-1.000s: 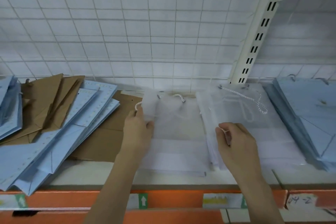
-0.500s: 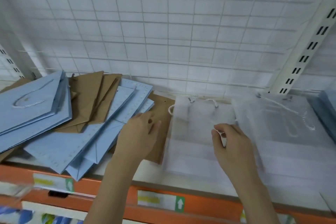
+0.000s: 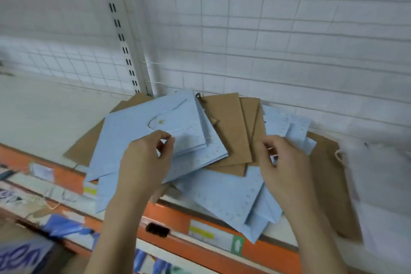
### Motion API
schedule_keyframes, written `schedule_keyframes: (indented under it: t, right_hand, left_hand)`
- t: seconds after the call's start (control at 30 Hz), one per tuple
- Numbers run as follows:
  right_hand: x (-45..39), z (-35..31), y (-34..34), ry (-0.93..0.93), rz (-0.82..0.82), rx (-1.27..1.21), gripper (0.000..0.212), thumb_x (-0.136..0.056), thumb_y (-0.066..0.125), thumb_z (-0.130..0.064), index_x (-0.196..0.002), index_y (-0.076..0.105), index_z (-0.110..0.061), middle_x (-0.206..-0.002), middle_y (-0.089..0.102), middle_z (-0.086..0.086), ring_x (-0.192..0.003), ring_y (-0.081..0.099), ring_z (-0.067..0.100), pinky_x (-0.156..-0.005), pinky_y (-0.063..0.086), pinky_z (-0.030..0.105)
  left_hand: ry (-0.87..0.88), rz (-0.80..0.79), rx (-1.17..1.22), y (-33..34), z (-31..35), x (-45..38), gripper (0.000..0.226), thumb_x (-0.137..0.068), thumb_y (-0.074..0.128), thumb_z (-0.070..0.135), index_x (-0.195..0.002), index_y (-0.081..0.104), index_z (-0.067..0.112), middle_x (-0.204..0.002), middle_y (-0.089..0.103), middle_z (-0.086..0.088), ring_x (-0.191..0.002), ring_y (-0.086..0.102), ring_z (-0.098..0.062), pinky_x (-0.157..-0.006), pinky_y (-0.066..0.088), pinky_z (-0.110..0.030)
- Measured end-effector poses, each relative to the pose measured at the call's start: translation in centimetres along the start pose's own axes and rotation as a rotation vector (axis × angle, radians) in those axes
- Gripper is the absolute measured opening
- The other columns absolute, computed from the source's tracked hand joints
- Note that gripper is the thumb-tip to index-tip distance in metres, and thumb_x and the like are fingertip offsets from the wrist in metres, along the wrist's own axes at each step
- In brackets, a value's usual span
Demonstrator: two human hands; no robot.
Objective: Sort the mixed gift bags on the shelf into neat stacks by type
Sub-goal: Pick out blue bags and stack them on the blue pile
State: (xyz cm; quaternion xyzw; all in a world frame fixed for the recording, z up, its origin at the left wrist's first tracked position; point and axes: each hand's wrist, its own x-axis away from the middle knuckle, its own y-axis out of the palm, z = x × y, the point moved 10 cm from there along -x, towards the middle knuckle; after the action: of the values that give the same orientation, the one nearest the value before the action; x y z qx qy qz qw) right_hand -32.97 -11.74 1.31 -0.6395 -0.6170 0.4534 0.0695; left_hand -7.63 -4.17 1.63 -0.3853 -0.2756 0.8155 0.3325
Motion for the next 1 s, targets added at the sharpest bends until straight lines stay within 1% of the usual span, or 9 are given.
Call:
schedule_keyframes:
  t: [0.13,0.27,0.4,0.53,0.67,0.77,0.87,0.9,1.0]
  right_hand:
    - [-0.6,-5.8,5.0,-0.069,-0.001,-0.008,0.013,-0.091,0.055,-0.022,-0.095,0.065,-0.014,-0.084,0.064,-0.001,-0.072,0.054,0.01,-0.06,0.034,0.016]
    - [-0.7,-7.7,8.3,-0.036,-0.017,0.013,0.017,-0.092,0.052,-0.025,-0.097,0.065,-0.015,-0.087,0.064,-0.003,-0.076,0.053,0.008,-0.065,0.036,0.019]
    - [-0.6,-7.7,9.0,0.032,-0.018,0.031,0.016,-0.091,0.052,-0.024,-0.098,0.064,-0.017,-0.088,0.062,-0.006,-0.076,0.051,0.005,-0.061,0.032,0.008]
    - [-0.2,-7.3,8.0,0.086,0.036,0.066,0.015,-0.091,0.053,-0.023,-0.097,0.065,-0.016,-0.087,0.062,-0.006,-0.076,0.056,0.009,-0.063,0.042,0.015]
    - [0.4,-6.3,6.7,0.146,0.058,0.109,0.017,-0.091,0.053,-0.024,-0.1,0.065,-0.017,-0.09,0.064,-0.004,-0.08,0.057,0.008,-0.063,0.035,0.008]
    - [0.8,-6.0,6.0,0.174,0.064,0.142,0.017,-0.091,0.053,-0.025,-0.101,0.065,-0.018,-0.091,0.064,-0.005,-0.079,0.056,0.007,-0.063,0.035,0.007]
    - [1.4,-6.0,5.4,0.182,0.095,0.166,0.015,-0.091,0.053,-0.025,-0.099,0.065,-0.018,-0.088,0.064,-0.005,-0.076,0.056,0.008,-0.063,0.036,0.008]
    - [1.7,-5.9,5.4,0.189,0.097,0.168,0.015,-0.091,0.053,-0.025,-0.098,0.064,-0.018,-0.088,0.064,-0.005,-0.076,0.056,0.008,-0.064,0.037,0.01]
    - [2.4,-5.9,5.4,0.224,0.096,0.163,0.017,-0.091,0.052,-0.027,-0.102,0.061,-0.016,-0.088,0.065,-0.003,-0.077,0.058,0.013,-0.069,0.048,0.027]
  left_hand:
    - [-0.121,-0.012,-0.069,-2.4,-7.6,-2.5,0.019,-0.09,0.055,0.026,-0.1,0.067,0.015,-0.08,0.061,0.005,-0.067,0.056,-0.02,-0.061,0.036,-0.025]
    - [-0.208,-0.085,-0.101,-2.7,-13.3,-4.6,0.031,-0.089,0.056,0.03,-0.115,0.061,0.013,-0.11,0.063,-0.005,-0.095,0.059,-0.027,-0.075,0.039,-0.028]
    - [-0.173,-0.218,-0.102,-1.6,-14.7,-6.4,0.044,-0.087,0.058,0.038,-0.126,0.054,0.017,-0.128,0.051,-0.006,-0.106,0.054,-0.026,-0.077,0.036,-0.027]
    - [-0.096,-0.382,-0.002,1.7,-14.1,-9.1,0.073,-0.078,0.061,0.056,-0.138,0.038,0.021,-0.142,0.039,-0.002,-0.127,0.04,-0.021,-0.1,0.032,-0.031]
    - [-0.045,-0.494,0.02,4.6,-13.0,-11.4,0.091,-0.063,0.061,0.073,-0.138,0.032,0.03,-0.143,0.035,0.004,-0.134,0.031,-0.021,-0.107,0.03,-0.037]
    - [0.029,-0.524,-0.045,6.2,-12.6,-12.8,0.117,-0.039,0.039,0.098,-0.138,0.029,0.037,-0.148,0.03,0.006,-0.139,0.022,-0.021,-0.112,0.023,-0.048]
    - [0.008,-0.562,-0.13,7.2,-13.2,-12.9,0.122,-0.034,0.031,0.097,-0.14,0.023,0.037,-0.151,0.025,0.001,-0.14,0.019,-0.025,-0.113,0.013,-0.054]
    - [-0.009,-0.54,-0.137,6.9,-13.1,-12.8,0.122,-0.035,0.034,0.098,-0.14,0.024,0.036,-0.15,0.026,-0.003,-0.139,0.021,-0.029,-0.112,0.014,-0.055]
    - [-0.099,-0.439,-0.162,5.7,-13.3,-12.6,0.121,-0.039,0.044,0.095,-0.137,0.034,0.025,-0.143,0.034,-0.014,-0.134,0.027,-0.035,-0.107,0.019,-0.051]
